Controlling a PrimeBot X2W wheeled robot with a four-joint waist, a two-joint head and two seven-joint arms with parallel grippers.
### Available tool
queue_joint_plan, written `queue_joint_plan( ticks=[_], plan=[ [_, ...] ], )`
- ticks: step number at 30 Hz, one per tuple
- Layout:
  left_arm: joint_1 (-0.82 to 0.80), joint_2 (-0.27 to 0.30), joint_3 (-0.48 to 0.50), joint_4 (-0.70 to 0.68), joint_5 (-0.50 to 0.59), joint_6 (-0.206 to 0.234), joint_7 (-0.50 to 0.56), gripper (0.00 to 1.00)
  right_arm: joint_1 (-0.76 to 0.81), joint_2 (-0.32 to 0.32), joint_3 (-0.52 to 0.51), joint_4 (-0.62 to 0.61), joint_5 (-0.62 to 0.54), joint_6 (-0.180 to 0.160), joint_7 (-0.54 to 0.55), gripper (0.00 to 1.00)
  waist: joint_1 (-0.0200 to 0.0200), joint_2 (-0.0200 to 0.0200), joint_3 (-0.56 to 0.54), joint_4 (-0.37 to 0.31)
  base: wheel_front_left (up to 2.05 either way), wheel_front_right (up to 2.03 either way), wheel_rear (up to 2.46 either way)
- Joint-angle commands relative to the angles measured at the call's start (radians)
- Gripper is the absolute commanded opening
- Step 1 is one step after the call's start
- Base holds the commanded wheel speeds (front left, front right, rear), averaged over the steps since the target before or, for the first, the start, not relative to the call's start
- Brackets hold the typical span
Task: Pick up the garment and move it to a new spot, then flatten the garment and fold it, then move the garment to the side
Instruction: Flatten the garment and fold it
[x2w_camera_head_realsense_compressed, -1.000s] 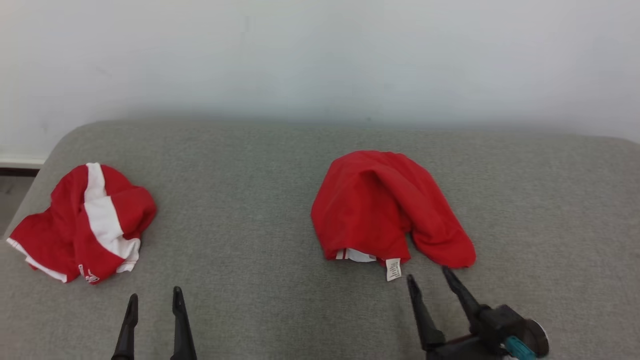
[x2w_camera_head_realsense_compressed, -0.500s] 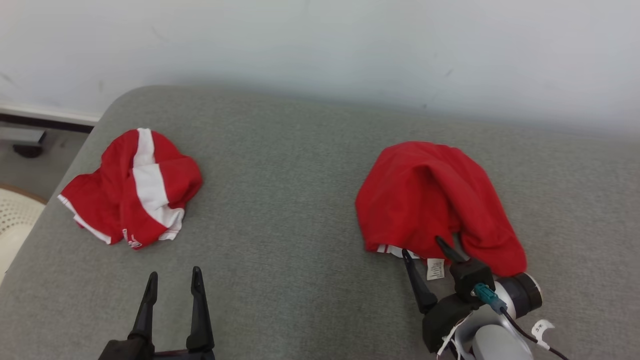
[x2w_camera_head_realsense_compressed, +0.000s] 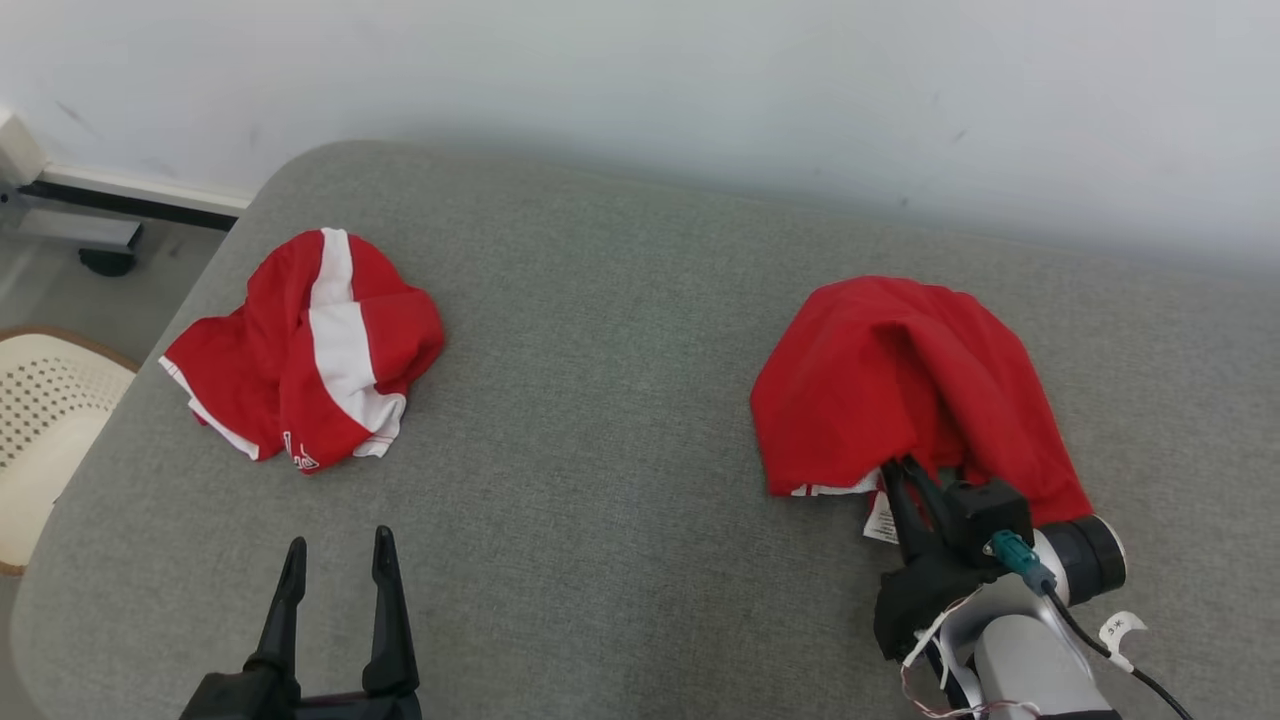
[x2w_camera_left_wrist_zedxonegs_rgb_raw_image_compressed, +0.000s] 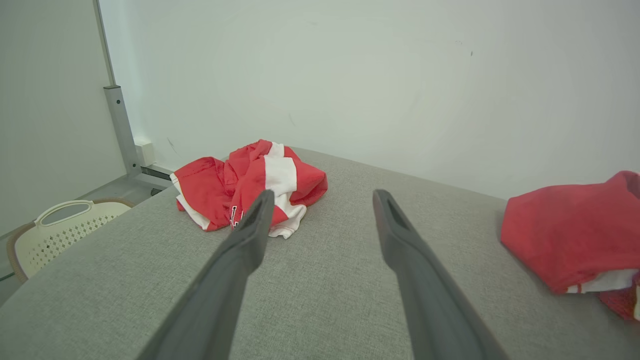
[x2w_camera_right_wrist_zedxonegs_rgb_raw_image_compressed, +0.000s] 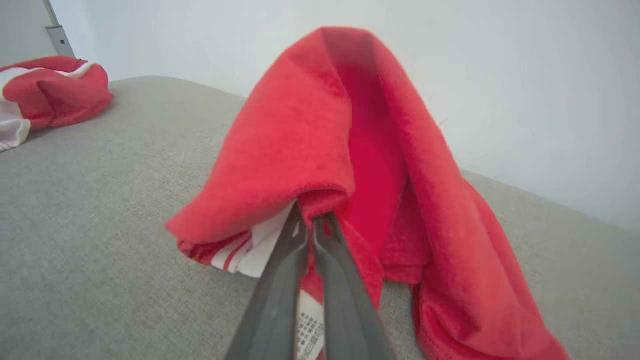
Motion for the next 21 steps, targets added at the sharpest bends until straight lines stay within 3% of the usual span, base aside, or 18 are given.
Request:
queue_joint_plan(
  ticks=[1,11,21],
  plan=[
    [0.011,0.000,0.004,0.002,-0.009,-0.002,-0.003,1.00,0.022,0.002,0.013,-0.022,0.013,0.003,-0.001,0.00,-0.0001,-0.0001,-0.013,-0.017,0.00,0.00,0.00],
    [0.041,0.000,0.022,0.000,-0.021,-0.002,-0.003,1.00,0.161,-0.039,0.102,-0.322,0.106,0.003,-0.001,0.00,-0.0001,-0.0001,-0.061,-0.130,0.00,0.00,0.00],
    [0.051,0.000,0.017,-0.001,-0.037,0.006,-0.003,1.00,0.443,-0.047,0.042,-0.546,0.173,0.003,-0.001,0.00,-0.0001,-0.0001,-0.063,-0.211,0.00,0.00,0.00]
  ],
)
